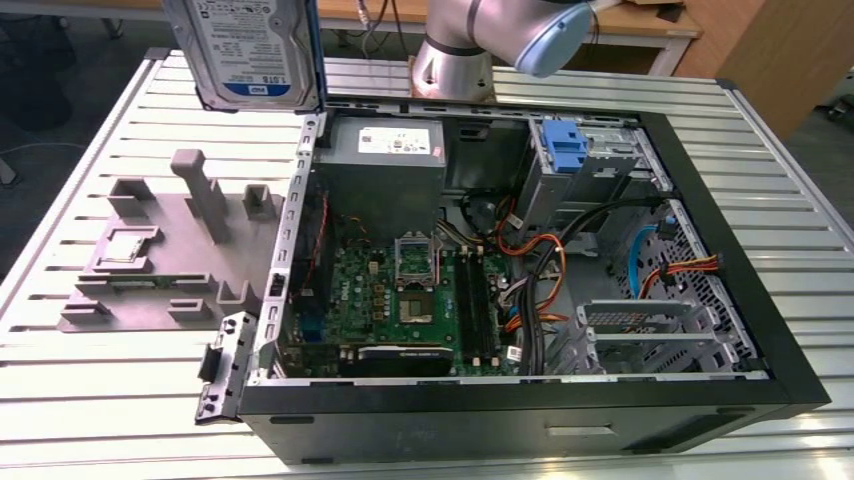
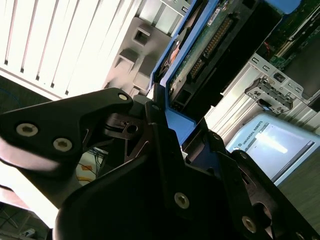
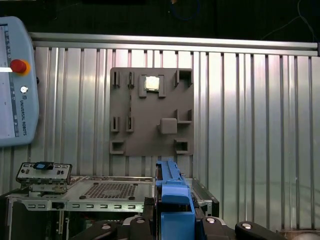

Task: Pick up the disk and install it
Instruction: 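Pick up the disk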

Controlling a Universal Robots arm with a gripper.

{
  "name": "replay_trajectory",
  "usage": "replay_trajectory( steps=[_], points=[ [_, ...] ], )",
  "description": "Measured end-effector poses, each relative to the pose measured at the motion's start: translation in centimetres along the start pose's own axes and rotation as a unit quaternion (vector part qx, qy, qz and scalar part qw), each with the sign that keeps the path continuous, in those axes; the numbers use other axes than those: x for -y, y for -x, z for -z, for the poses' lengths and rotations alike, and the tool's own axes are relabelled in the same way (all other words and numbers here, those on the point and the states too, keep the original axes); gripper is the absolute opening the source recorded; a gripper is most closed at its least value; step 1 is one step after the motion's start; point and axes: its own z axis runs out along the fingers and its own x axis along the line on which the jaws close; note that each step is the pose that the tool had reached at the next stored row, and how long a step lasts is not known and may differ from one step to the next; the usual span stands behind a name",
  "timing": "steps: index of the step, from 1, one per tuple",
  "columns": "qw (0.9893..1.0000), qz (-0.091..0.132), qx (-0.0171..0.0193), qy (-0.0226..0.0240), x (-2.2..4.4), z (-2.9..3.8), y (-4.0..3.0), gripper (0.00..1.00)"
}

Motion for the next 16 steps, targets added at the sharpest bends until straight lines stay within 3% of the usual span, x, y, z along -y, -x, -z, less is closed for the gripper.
replay_trajectory(
  steps=[16],
  points=[
    [1.0, 0.0, 0.0, 0.0, 1.47, 0.03, 0.0, 0.36]
  ],
)
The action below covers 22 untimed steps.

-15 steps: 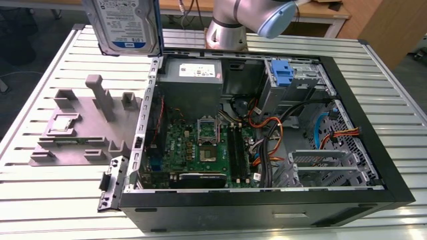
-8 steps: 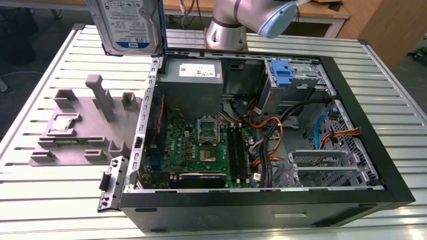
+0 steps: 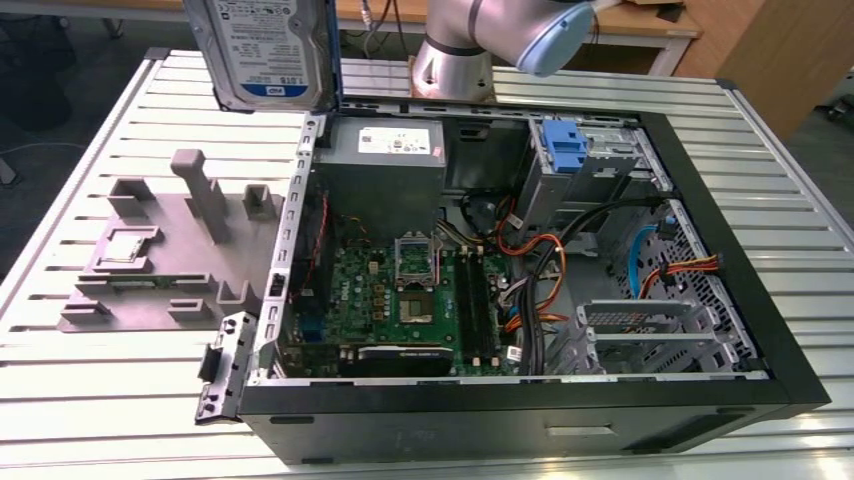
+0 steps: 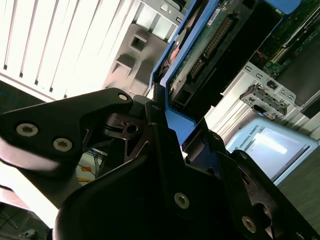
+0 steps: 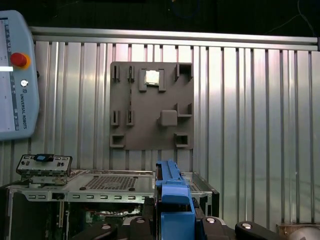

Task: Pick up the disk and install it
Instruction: 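Pick up the disk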

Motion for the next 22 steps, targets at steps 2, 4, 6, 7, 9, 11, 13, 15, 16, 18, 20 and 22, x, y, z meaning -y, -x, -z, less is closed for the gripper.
replay_trajectory(
  steps=[2, 4, 6, 7, 9, 11, 13, 15, 16, 18, 20, 22],
  points=[
    [1.0, 0.0, 0.0, 0.0, 0.2, 0.01, 0.0, 0.36],
    [1.0, 0.0, 0.0, 0.0, 0.39, 0.01, 0.0, 0.36],
    [1.0, 0.0, 0.0, 0.0, 0.56, 0.01, 0.0, 0.36],
    [1.0, 0.0, 0.0, 0.0, 0.65, 0.01, 0.0, 0.36],
    [1.0, 0.0, 0.0, 0.0, 0.81, 0.01, 0.0, 0.36],
    [1.0, 0.0, 0.0, 0.0, 0.96, 0.02, 0.0, 0.36],
    [1.0, 0.0, 0.0, 0.0, 1.1, 0.02, 0.0, 0.36],
    [1.0, 0.0, 0.0, 0.0, 1.27, 0.02, 0.0, 0.36],
    [1.0, 0.0, 0.0, 0.0, 1.36, 0.02, 0.0, 0.36],
    [1.0, 0.0, 0.0, 0.0, 1.48, 0.02, 0.0, 0.36],
    [1.0, 0.0, 0.0, 0.0, 1.62, 0.02, 0.0, 0.36],
    [1.0, 0.0, 0.0, 0.0, 1.78, 0.02, 0.0, 0.36]
  ],
)
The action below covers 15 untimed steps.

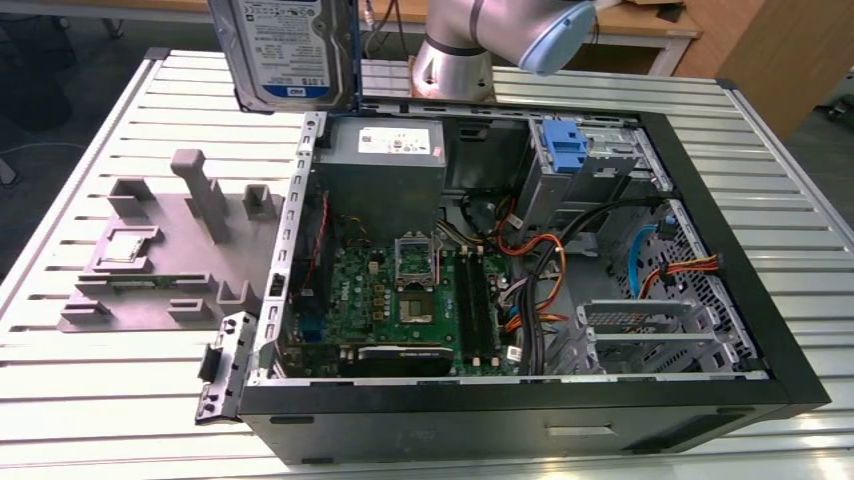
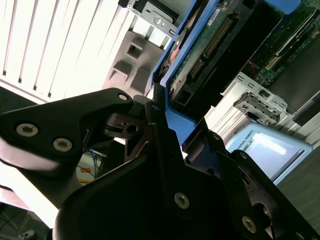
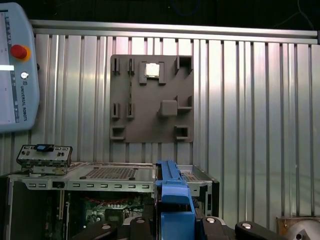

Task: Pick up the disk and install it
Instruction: 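Pick up the disk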

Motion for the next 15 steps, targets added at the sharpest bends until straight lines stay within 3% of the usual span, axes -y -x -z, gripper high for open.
replay_trajectory(
  steps=[15],
  points=[
    [1.0, 0.0, 0.0, 0.0, 1.16, 0.01, 0.0, 0.36]
  ],
)
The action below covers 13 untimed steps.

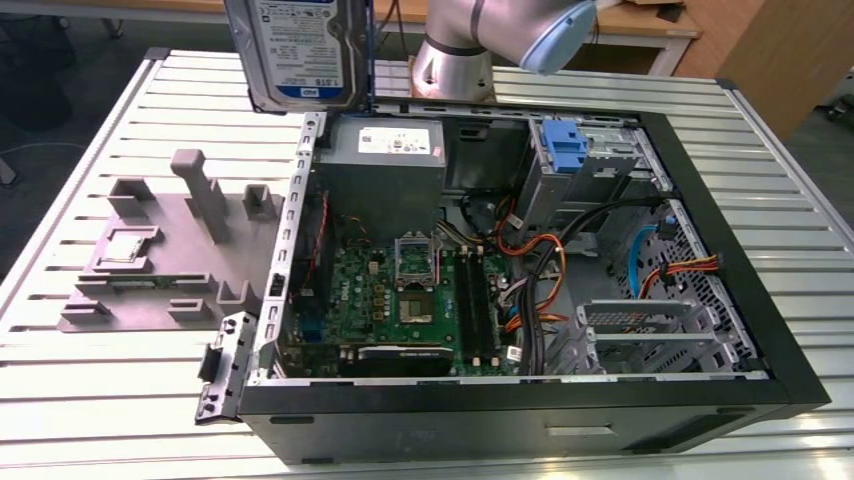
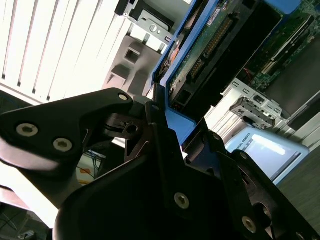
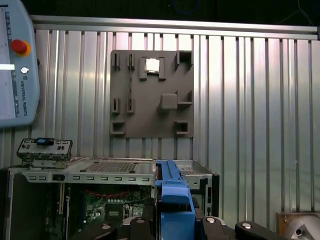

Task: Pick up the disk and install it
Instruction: 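Pick up the disk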

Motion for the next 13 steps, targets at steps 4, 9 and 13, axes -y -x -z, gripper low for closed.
replay_trajectory(
  steps=[4, 9, 13],
  points=[
    [1.0, 0.0, 0.0, 0.0, 0.36, 0.01, 0.0, 0.36],
    [1.0, 0.0, 0.0, 0.0, 1.23, 0.02, 0.0, 0.36],
    [1.0, 0.0, 0.0, 0.0, 2.14, 0.04, 0.0, 0.36]
  ],
)
